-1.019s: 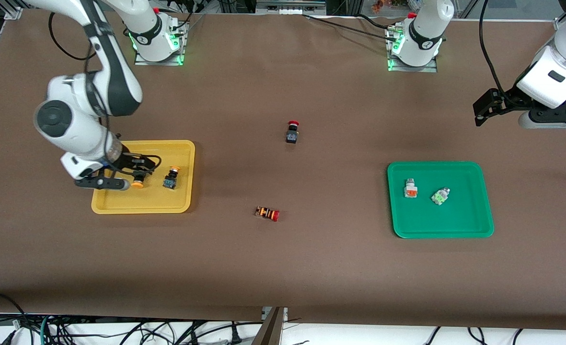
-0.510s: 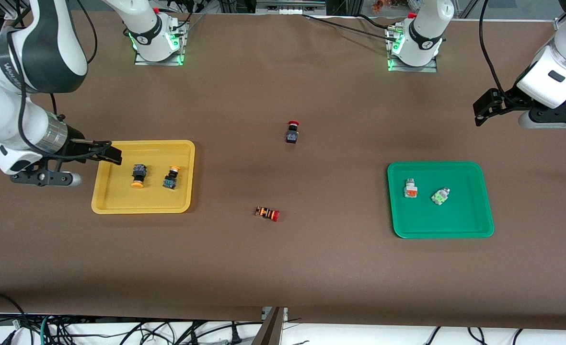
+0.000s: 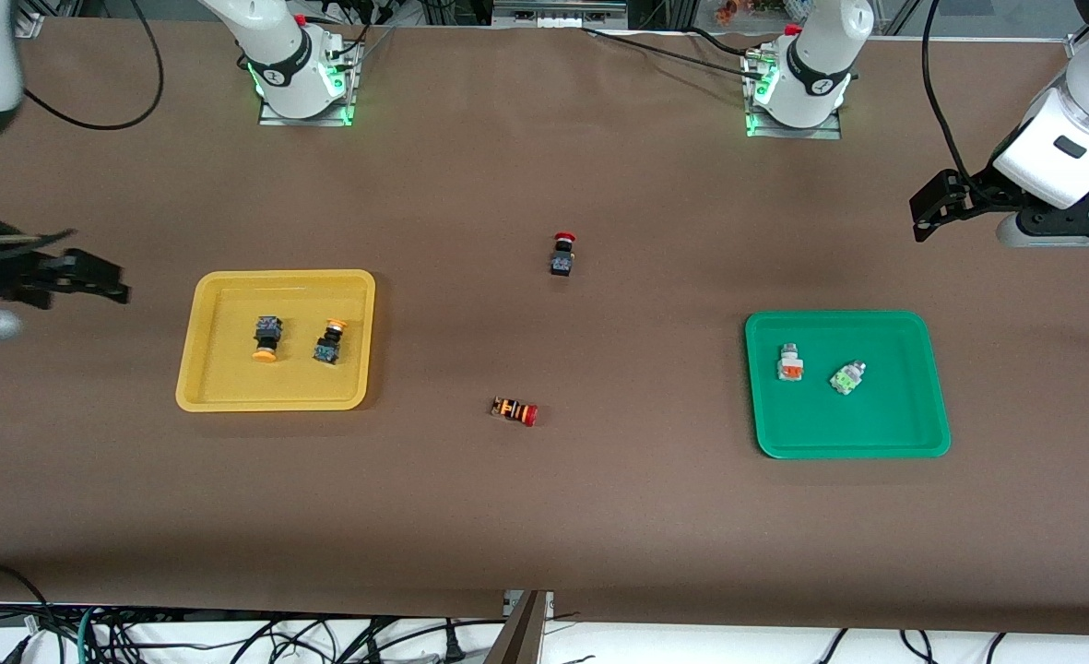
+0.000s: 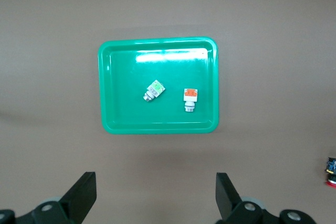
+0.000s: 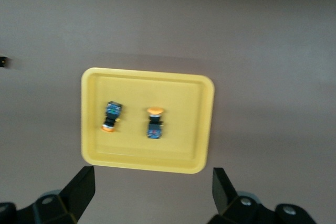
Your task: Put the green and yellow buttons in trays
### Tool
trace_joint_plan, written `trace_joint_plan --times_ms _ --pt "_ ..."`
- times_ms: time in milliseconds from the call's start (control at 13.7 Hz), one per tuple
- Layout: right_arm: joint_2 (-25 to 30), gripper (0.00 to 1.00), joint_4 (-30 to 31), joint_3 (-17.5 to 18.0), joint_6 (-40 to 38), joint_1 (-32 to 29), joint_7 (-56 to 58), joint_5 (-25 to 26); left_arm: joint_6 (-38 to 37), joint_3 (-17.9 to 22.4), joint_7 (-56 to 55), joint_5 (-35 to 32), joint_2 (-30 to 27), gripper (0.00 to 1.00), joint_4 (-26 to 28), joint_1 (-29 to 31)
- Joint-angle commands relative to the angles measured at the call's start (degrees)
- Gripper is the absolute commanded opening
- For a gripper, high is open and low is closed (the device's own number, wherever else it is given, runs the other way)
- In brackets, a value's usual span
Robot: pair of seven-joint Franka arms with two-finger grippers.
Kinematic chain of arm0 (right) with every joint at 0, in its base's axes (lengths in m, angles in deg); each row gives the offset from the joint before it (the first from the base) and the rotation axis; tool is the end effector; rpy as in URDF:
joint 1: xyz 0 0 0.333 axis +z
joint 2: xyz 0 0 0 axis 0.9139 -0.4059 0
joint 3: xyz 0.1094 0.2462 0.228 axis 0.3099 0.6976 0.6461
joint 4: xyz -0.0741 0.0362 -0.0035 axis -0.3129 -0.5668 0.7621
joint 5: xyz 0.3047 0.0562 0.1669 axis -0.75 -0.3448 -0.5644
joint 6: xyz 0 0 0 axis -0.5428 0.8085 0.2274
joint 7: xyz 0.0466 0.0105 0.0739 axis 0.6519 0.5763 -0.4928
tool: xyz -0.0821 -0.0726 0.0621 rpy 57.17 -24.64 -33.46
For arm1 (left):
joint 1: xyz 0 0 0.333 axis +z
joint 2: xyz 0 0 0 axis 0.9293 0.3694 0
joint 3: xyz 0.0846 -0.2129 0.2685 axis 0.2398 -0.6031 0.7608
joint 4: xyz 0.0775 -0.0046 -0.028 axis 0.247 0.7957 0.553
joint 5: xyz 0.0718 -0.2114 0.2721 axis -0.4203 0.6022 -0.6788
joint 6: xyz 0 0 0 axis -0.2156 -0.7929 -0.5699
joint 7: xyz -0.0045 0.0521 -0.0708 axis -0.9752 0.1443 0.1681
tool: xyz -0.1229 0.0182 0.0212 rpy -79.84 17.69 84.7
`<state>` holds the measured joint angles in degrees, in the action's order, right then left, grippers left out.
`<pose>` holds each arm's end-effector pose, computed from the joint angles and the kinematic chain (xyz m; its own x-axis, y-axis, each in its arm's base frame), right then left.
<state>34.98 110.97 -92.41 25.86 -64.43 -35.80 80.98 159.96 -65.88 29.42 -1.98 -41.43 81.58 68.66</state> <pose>0.6005 -0.0283 0.5932 0.9935 0.1135 -0.0119 0.1133 -0.9934 -0.0197 0.5076 -0.0553 0.6328 0.9999 0.0002 0.0170 0.0014 -0.9975 -0.0708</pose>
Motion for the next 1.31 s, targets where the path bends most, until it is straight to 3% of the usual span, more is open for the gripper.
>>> trace_joint_plan --times_ms 0,437,874,1019,1238 --pt "-1.92 0.99 -5.25 0.17 -1.42 -1.71 5.57 1.35 -1.05 0.07 0.1 0.51 -0.36 1.0 -0.59 -0.16" --pt "-1.57 0.99 -4.38 -0.98 -2.83 -0.74 -3.64 1.09 -1.14 0.07 0.1 0.51 -0.36 1.0 -0.59 -0.16" --pt "8.17 0.99 13.27 0.16 6.83 -1.26 -7.08 0.92 -1.14 0.07 0.1 0.51 -0.44 1.0 -0.59 -0.16" --pt "9.85 0.99 13.91 3.22 6.32 -4.15 -7.08 0.92 -1.22 0.07 0.19 0.51 -0.44 1.0 -0.59 -0.16" --pt "9.24 0.99 11.19 4.03 3.69 -3.99 -7.17 1.1 -1.49 0.07 0.19 0.51 -0.44 1.0 -0.59 -0.16"
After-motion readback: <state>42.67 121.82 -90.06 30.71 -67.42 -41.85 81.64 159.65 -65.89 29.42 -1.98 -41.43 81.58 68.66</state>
